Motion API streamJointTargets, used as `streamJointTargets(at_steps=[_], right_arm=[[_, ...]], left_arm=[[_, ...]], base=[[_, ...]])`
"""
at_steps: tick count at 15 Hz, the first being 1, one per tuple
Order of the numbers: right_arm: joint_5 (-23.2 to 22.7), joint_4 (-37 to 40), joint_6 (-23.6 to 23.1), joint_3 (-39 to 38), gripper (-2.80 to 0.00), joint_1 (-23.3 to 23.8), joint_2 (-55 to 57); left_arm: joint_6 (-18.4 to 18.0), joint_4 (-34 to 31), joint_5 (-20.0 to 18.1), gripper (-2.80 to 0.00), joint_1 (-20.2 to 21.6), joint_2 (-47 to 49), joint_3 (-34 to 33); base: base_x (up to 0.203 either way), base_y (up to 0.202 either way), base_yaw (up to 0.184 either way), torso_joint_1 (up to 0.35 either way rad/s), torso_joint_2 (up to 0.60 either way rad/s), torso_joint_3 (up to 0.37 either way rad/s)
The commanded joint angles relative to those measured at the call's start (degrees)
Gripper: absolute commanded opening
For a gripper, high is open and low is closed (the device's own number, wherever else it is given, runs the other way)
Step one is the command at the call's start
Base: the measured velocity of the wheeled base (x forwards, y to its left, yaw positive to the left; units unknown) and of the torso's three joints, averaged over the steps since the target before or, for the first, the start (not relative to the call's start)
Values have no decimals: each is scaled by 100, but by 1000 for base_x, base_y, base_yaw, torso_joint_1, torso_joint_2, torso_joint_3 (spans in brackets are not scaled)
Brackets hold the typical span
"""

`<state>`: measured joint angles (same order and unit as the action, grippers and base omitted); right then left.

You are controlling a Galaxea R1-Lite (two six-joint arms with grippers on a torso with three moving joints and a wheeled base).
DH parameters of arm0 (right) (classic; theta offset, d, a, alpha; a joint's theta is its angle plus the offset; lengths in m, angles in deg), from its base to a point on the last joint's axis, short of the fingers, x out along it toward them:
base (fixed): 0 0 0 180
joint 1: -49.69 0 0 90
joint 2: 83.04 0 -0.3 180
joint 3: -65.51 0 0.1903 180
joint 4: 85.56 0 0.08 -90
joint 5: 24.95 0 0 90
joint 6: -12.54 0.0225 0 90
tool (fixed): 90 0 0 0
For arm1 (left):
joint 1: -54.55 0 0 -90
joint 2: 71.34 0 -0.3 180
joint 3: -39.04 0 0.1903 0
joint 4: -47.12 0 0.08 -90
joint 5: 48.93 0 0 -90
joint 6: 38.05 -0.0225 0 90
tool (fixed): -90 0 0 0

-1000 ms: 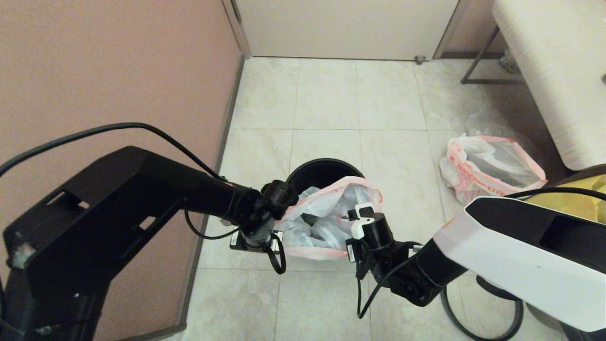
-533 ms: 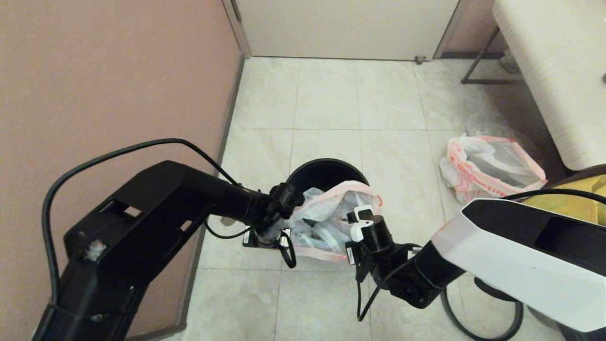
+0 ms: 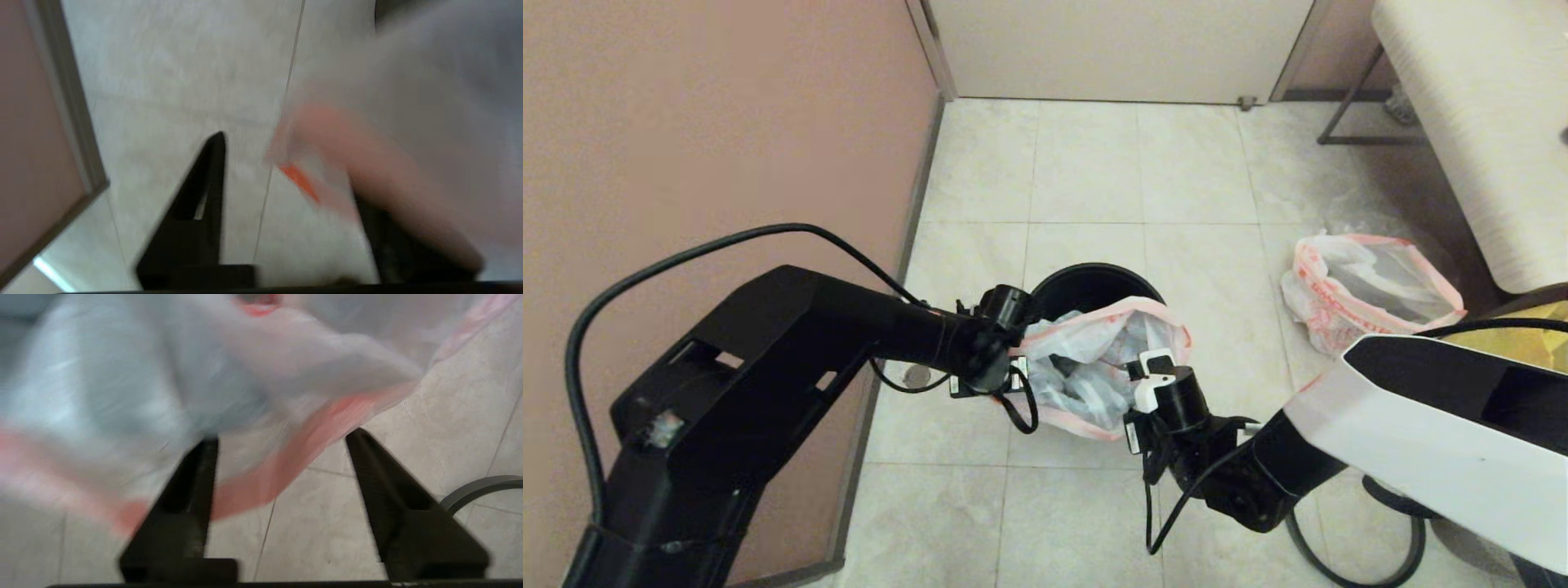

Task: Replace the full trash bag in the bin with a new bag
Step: Put the new garbage bag on the trash can

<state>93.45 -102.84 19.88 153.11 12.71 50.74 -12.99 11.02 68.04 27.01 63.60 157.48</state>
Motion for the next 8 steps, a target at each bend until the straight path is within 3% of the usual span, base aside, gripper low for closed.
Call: streamJointTargets(at_steps=[1, 5, 8], right_arm=[[16, -26, 5, -286, 0, -77, -353], [-4, -31, 196, -955, 0, -309, -1076], [-144, -31, 345, -1237, 0, -461, -1481]], left_arm=[[131, 17, 4, 0, -145, -686, -592], [310, 114, -193, 0, -431, -1736, -1602], [592, -78, -246, 0, -500, -1901, -1799]], base=[[0, 0, 0, 0, 0, 0], [0, 0, 0, 0, 0, 0], [0, 0, 0, 0, 0, 0]])
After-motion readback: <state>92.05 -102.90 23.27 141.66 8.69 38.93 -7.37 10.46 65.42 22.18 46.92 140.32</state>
